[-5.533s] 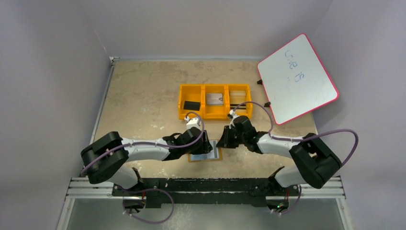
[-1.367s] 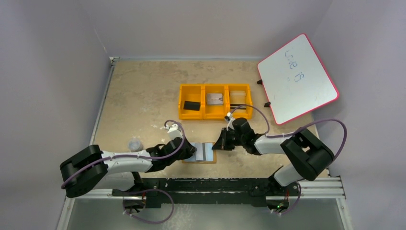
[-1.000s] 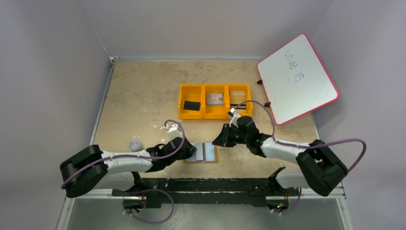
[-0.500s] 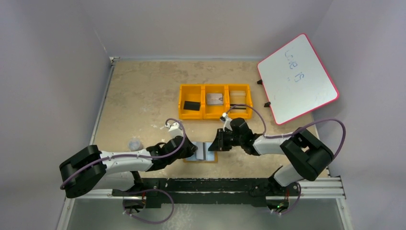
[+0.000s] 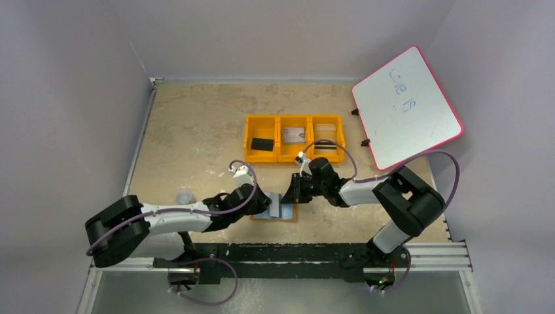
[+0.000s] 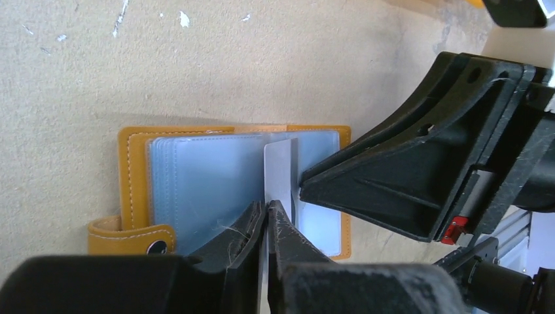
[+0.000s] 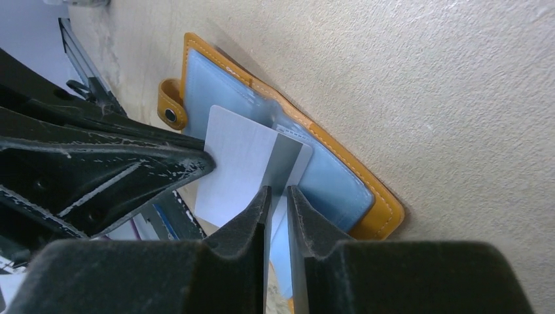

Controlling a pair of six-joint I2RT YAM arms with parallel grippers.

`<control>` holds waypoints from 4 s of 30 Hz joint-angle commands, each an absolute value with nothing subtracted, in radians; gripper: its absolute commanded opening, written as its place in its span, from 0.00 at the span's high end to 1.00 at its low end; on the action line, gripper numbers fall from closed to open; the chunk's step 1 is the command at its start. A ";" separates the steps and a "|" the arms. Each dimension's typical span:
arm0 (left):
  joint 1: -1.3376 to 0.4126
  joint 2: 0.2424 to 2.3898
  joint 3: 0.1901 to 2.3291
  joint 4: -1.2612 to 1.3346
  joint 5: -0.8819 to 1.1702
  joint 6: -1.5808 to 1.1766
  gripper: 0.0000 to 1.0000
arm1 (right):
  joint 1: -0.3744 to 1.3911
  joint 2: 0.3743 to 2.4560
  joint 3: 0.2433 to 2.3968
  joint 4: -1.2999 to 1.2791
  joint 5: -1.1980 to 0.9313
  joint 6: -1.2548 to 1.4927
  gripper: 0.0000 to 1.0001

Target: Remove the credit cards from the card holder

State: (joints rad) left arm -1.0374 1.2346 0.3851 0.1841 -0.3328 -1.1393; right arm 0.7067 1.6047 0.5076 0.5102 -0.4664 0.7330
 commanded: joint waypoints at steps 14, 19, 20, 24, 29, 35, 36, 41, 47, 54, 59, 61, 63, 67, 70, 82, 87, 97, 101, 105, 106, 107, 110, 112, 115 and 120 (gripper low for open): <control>-1.043 1.265 0.414 0.258 -0.295 -1.141 1.00 | 0.713 1.630 0.514 0.450 -0.420 0.710 0.83; -1.043 1.191 0.437 0.073 -0.414 -1.151 1.00 | 0.713 1.606 0.520 0.407 -0.375 0.709 0.83; -1.042 1.170 0.440 0.040 -0.433 -1.150 1.00 | 0.713 1.600 0.519 0.403 -0.370 0.707 0.82; -1.043 1.061 0.442 -0.033 -0.489 -1.138 1.00 | 0.713 1.555 0.514 0.397 -0.359 0.707 0.80; -1.043 0.941 0.443 -0.037 -0.515 -1.113 1.00 | 0.713 1.440 0.507 0.387 -0.344 0.714 0.70; -1.043 0.858 0.425 0.005 -0.515 -1.080 1.00 | 0.713 1.279 0.500 0.363 -0.281 0.737 0.50; -1.043 0.849 0.417 0.025 -0.511 -1.075 1.00 | 0.713 1.259 0.496 0.370 -0.273 0.744 0.46; -1.042 0.829 0.391 0.121 -0.475 -1.058 1.00 | 0.711 1.198 0.459 0.453 -0.276 0.784 0.42; -1.042 0.830 0.400 0.135 -0.472 -1.035 1.00 | 0.712 1.132 0.390 0.580 -0.238 0.805 0.41; -1.043 0.780 0.391 0.152 -0.533 -1.007 1.00 | 0.712 0.991 0.359 0.621 -0.152 0.691 0.39; -1.043 0.749 0.370 0.204 -0.559 -0.964 1.00 | 0.711 0.885 0.313 0.701 -0.111 0.631 0.37; -1.043 0.738 0.361 0.231 -0.545 -0.946 1.00 | 0.712 0.847 0.291 0.739 -0.087 0.630 0.36; -1.043 0.728 0.348 0.259 -0.527 -0.942 1.00 | 0.712 0.822 0.269 0.760 -0.074 0.655 0.32; -1.043 0.702 0.289 0.364 -0.474 -0.960 1.00 | 0.712 0.802 0.309 0.610 -0.041 0.716 0.29; -1.043 0.695 0.258 0.418 -0.446 -0.966 1.00 | 0.710 0.815 0.312 0.602 -0.074 0.741 0.22; -1.043 0.703 0.242 0.522 -0.388 -0.948 1.00 | 0.675 1.112 0.353 1.015 -0.532 0.840 0.33; -1.042 0.711 0.241 0.541 -0.358 -0.946 1.00 | 0.655 1.227 0.370 1.190 -0.640 0.915 0.43; -1.043 0.739 0.248 0.579 -0.310 -0.943 1.00 | 0.630 1.281 0.418 1.186 -0.672 0.939 0.48; -1.042 0.733 0.248 0.589 -0.301 -0.940 1.00 | 0.605 1.299 0.410 1.220 -0.687 0.972 0.51; -1.043 0.721 0.244 0.594 -0.300 -0.937 1.00 | 0.598 1.316 0.406 1.260 -0.711 0.990 0.53; -1.042 0.718 0.242 0.594 -0.300 -0.937 1.00 | 0.598 1.321 0.406 1.267 -0.717 0.995 0.54; -1.043 0.718 0.240 0.598 -0.300 -0.936 1.00 | 0.598 1.325 0.407 1.275 -0.725 0.999 0.56; -1.043 0.711 0.226 0.628 -0.297 -0.941 1.00 | 0.598 1.339 0.416 1.285 -0.747 0.996 0.57; -1.043 0.710 0.216 0.649 -0.295 -0.942 1.00 | 0.598 1.351 0.423 1.292 -0.765 0.998 0.58; -1.043 0.712 0.216 0.651 -0.290 -0.940 1.00 | 0.599 1.346 0.413 1.316 -0.772 1.018 0.62; -1.042 0.716 0.209 0.677 -0.281 -0.939 1.00 | 0.598 1.353 0.442 1.295 -0.806 1.018 0.65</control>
